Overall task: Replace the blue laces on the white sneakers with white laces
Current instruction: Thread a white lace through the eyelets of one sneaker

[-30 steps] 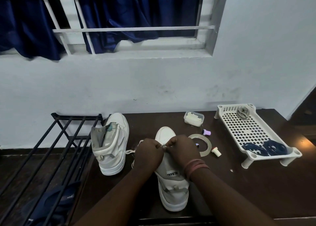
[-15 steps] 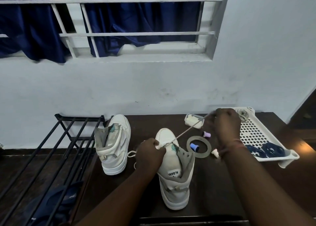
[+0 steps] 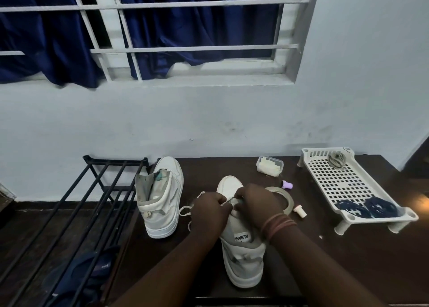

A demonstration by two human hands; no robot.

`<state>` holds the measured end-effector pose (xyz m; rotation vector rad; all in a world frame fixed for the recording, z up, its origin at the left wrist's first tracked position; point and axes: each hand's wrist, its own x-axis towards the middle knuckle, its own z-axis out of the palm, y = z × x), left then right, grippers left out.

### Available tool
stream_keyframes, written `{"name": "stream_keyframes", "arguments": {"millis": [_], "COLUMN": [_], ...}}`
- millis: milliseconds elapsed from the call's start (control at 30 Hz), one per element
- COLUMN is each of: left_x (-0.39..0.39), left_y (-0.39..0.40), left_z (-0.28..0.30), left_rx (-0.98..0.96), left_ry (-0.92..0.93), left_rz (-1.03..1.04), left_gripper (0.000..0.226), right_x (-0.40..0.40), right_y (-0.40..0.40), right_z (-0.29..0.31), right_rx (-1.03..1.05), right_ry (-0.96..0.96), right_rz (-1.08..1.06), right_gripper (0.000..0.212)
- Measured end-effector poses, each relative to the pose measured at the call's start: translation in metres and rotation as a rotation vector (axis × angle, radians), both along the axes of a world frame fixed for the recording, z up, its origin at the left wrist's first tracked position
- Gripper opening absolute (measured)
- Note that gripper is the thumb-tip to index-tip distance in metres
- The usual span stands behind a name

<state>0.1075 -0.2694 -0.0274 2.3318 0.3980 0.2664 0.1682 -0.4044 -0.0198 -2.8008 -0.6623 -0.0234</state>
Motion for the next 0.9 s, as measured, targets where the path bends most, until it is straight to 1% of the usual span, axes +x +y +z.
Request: {"name": "stream_keyframes", "arguments": {"millis": [100, 133, 167, 233, 300, 367, 400, 433, 500, 533, 567, 600, 667, 700, 733, 767, 833, 900], "left_x": [-0.001, -0.002, -0.002, -0.001, -0.001, 0.000, 0.000, 0.000, 0.000, 0.000, 0.000, 0.000, 0.000, 0.000, 0.000, 0.000, 0.001, 0.000], "left_y": [-0.001, -0.001, -0.001, -0.002, -0.003, -0.003, -0.002, -0.002, -0.002, -0.001, -0.002, -0.002, -0.003, -0.003, -0.003, -0.004, -0.003, -0.002], "left_z": [0.000, 0.001, 0.001, 0.002, 0.002, 0.002, 0.002, 0.002, 0.001, 0.001, 0.001, 0.001, 0.000, 0.000, 0.000, 0.000, -0.001, -0.001], "left_rx": [0.005, 0.004, -0.003, -0.028, -0.037, -0.035, -0.029, -0.024, -0.029, -0.033, -0.034, -0.032, -0.030, -0.030, -0.032, -0.034, -0.029, -0.016], "left_ry": [-0.018, -0.020, -0.016, 0.005, 0.024, 0.031, 0.031, 0.032, 0.024, 0.023, 0.026, 0.030, 0.035, 0.034, 0.035, 0.035, 0.028, 0.012], "left_rz": [0.018, 0.020, 0.023, 0.039, 0.059, 0.072, 0.073, 0.072, 0.068, 0.068, 0.071, 0.075, 0.080, 0.082, 0.081, 0.078, 0.070, 0.054], "left_gripper": [0.018, 0.016, 0.015, 0.012, 0.012, 0.013, 0.014, 0.014, 0.016, 0.016, 0.015, 0.015, 0.014, 0.014, 0.013, 0.013, 0.011, 0.011], "right_x": [-0.005, -0.006, -0.005, -0.001, 0.006, 0.015, 0.021, 0.029, 0.037, 0.037, 0.036, 0.031, 0.021, 0.018, 0.014, 0.010, 0.006, -0.002], "right_y": [0.002, 0.003, 0.004, 0.002, -0.007, -0.021, -0.031, -0.044, -0.070, -0.080, -0.086, -0.088, -0.078, -0.069, -0.059, -0.048, -0.025, -0.005], "right_z": [-0.007, -0.008, -0.007, 0.002, 0.021, 0.045, 0.058, 0.070, 0.086, 0.090, 0.091, 0.088, 0.073, 0.063, 0.057, 0.052, 0.041, 0.030], "right_rx": [-0.051, -0.034, 0.039, 0.288, 0.636, 1.034, 1.178, 1.280, 1.389, 1.364, 1.273, 1.107, 0.699, 0.529, 0.406, 0.321, 0.245, 0.158], "right_ry": [-0.131, -0.136, -0.126, -0.050, 0.047, 0.111, 0.077, -0.011, -0.223, -0.271, -0.250, -0.162, 0.135, 0.254, 0.327, 0.346, 0.247, 0.156], "right_rz": [0.030, 0.041, 0.034, -0.081, -0.255, -0.441, -0.556, -0.674, -0.892, -0.954, -0.948, -0.878, -0.655, -0.564, -0.502, -0.443, -0.257, -0.094], "right_gripper": [0.021, 0.021, 0.019, 0.013, 0.010, 0.014, 0.016, 0.018, 0.023, 0.024, 0.023, 0.020, 0.015, 0.013, 0.008, 0.008, 0.022, 0.026]}}
